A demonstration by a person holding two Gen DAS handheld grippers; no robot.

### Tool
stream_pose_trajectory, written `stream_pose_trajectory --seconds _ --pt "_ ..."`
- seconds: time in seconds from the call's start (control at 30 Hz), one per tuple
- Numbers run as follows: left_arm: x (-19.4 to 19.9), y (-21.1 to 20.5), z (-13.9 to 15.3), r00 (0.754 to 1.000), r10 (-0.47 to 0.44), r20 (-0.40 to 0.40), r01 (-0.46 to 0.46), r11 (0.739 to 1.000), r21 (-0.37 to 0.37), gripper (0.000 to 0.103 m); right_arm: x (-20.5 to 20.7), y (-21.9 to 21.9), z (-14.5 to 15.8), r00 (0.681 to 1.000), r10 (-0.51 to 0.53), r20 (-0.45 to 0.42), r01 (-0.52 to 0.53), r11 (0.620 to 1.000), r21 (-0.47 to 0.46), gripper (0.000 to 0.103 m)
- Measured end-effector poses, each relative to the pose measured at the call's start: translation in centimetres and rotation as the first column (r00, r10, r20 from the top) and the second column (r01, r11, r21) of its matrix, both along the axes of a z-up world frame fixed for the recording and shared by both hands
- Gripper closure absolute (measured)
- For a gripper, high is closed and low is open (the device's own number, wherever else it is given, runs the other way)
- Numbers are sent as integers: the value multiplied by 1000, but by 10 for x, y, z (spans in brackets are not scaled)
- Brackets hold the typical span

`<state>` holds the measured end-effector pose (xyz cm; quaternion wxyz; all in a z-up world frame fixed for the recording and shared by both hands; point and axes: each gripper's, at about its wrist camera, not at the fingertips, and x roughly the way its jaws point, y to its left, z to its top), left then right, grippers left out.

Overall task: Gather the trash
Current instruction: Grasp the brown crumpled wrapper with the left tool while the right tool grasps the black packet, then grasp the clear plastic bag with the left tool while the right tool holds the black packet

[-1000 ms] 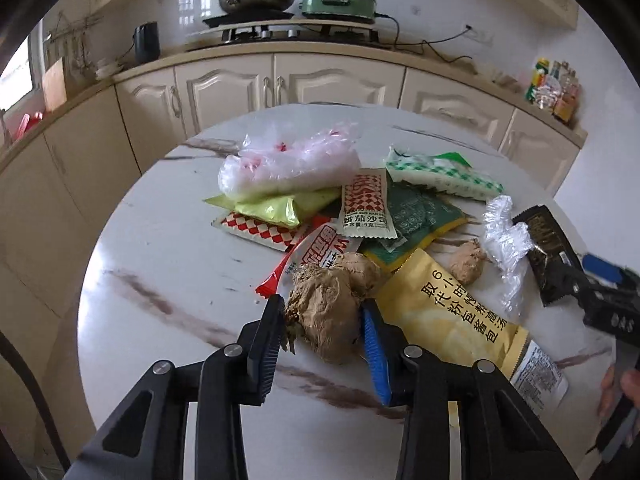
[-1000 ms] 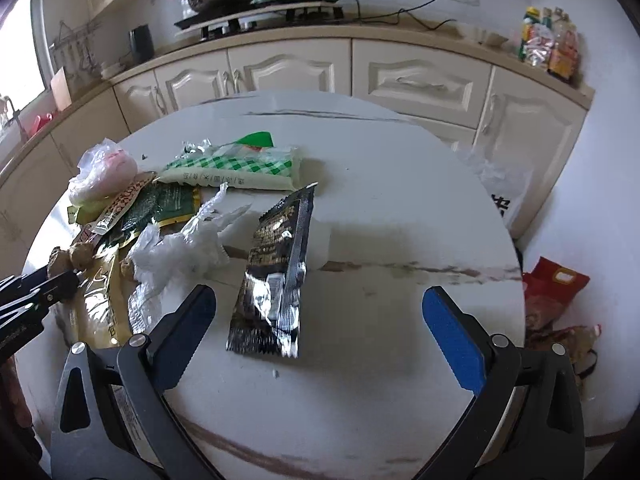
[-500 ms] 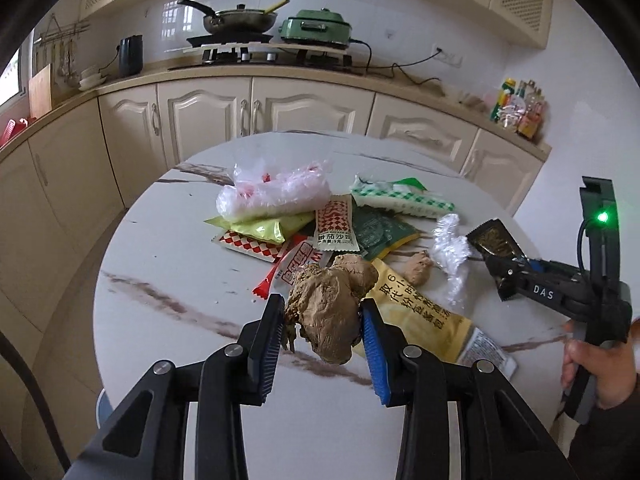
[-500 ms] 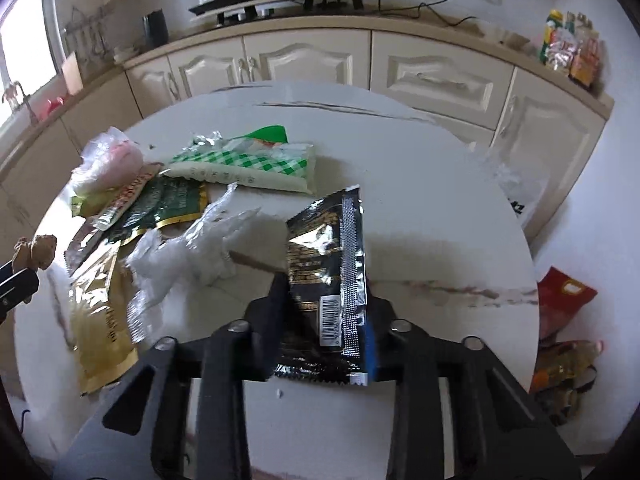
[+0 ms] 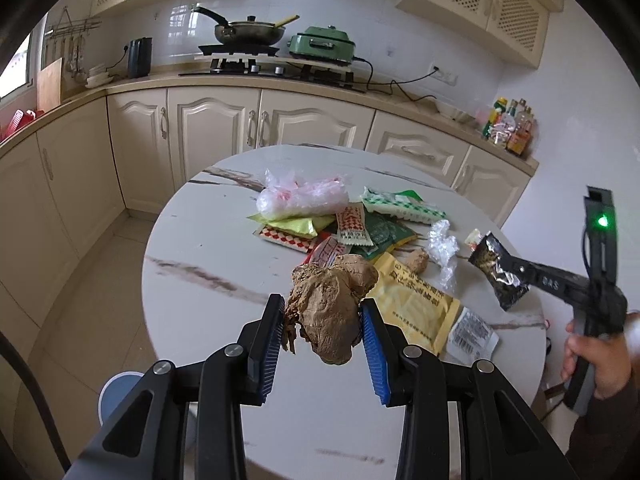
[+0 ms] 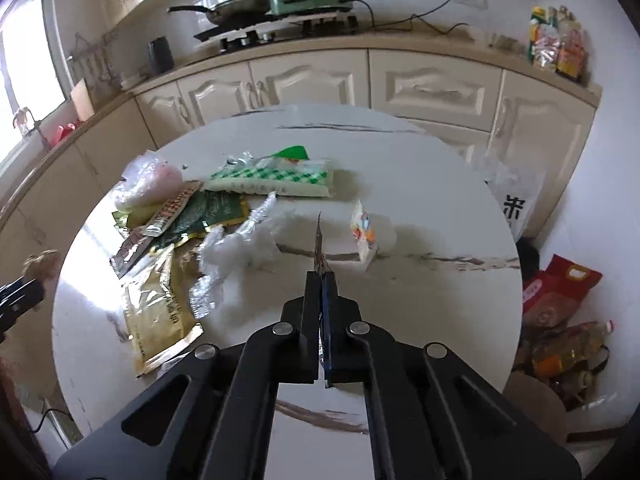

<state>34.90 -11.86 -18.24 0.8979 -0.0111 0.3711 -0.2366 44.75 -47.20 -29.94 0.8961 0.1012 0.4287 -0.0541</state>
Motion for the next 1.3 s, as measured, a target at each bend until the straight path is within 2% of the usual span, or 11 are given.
stream_pose_trajectory --seconds 0.17,0.23,0.33,0.53,0.73,0.83,1.1,1.17,1.23,1.27,1.3 --pt "-11 8 1 1000 -15 -11 15 1000 -1 68 0 3 -7 1000 8 -30 -7 999 38 97" --pt "-12 9 1 1000 -19 -20 19 1000 -2 68 3 8 -16 998 4 -56 -2 999 36 89" --pt "-14 9 1 999 -27 -23 27 1000 -11 69 1 10 -20 999 -14 -35 15 999 29 96" --pt "-5 13 -2 999 -41 -18 41 999 -34 79 -10 23 6 998 -16 55 16 1000 4 98" --pt "25 15 -52 993 -35 -113 36 999 9 79 1 45 8 998 20 57 -21 1000 12 98" --pt "29 26 -48 991 -46 -123 40 998 -56 78 -1 55 5 997 38 61 -40 999 28 98" --pt "49 34 -46 991 -55 -119 49 997 -59 77 -3 74 14 991 92 95 -96 995 36 98" --pt "55 28 -47 994 -48 -103 43 998 -48 71 -2 77 14 989 105 107 -110 993 44 98" --pt "67 19 -43 994 -67 -92 62 996 -62 54 0 78 13 989 113 95 -118 992 50 98" --pt "72 13 -43 993 -75 -88 70 996 -62 42 1 79 13 988 114 101 -119 992 43 98" --pt "77 7 -41 994 -73 -82 70 997 -41 41 3 80 13 988 119 94 -124 991 41 98"
